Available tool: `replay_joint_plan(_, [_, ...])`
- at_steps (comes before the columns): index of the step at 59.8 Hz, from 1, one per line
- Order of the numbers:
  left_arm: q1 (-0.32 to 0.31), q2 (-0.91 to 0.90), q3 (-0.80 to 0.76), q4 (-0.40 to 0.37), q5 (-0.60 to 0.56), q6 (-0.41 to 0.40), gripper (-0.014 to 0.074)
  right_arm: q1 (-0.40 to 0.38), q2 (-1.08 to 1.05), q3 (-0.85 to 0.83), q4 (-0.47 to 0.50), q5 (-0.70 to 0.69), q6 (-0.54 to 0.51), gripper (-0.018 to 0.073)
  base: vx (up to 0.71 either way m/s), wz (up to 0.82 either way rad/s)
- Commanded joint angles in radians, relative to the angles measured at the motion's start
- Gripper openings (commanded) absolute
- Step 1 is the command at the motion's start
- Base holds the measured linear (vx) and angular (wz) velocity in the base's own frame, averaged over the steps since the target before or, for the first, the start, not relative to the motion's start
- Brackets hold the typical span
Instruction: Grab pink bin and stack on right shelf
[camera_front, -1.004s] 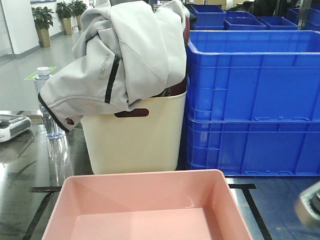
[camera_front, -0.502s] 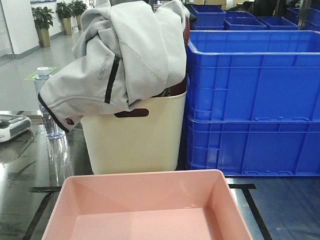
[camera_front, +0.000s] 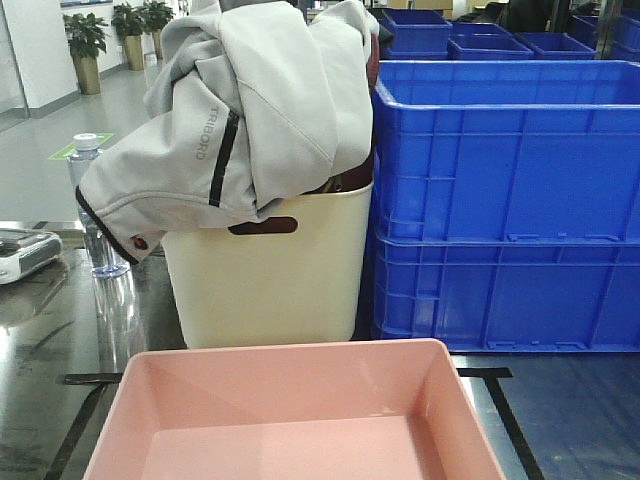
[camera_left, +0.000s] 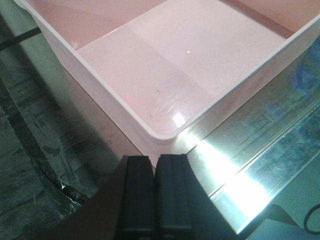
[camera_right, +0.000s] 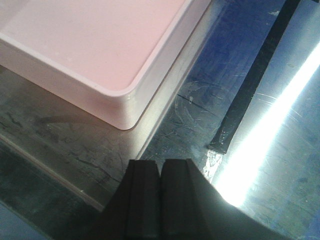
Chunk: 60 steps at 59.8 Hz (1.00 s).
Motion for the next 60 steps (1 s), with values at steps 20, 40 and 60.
replay_joint_plan(20, [0.406, -0.276, 0.164, 0.05, -0.4, 0.064, 0.0019, -0.001, -0.002, -0.024, -0.008, -0.054, -0.009, -0.0012, 0.0, 0.0])
replay_joint_plan(40, [0.505, -0.42, 0.522, 0.05, -0.763, 0.053, 0.0019, -0.001, -0.002, -0.024, -0.008, -0.054, -0.009, -0.0012, 0.0, 0.0])
replay_joint_plan(60, [0.505, -0.501, 0.722, 0.13, -0.961, -0.111, 0.0019, -0.001, -0.002, -0.024, -0.008, -0.054, -0.009, -0.0011, 0.0, 0.0])
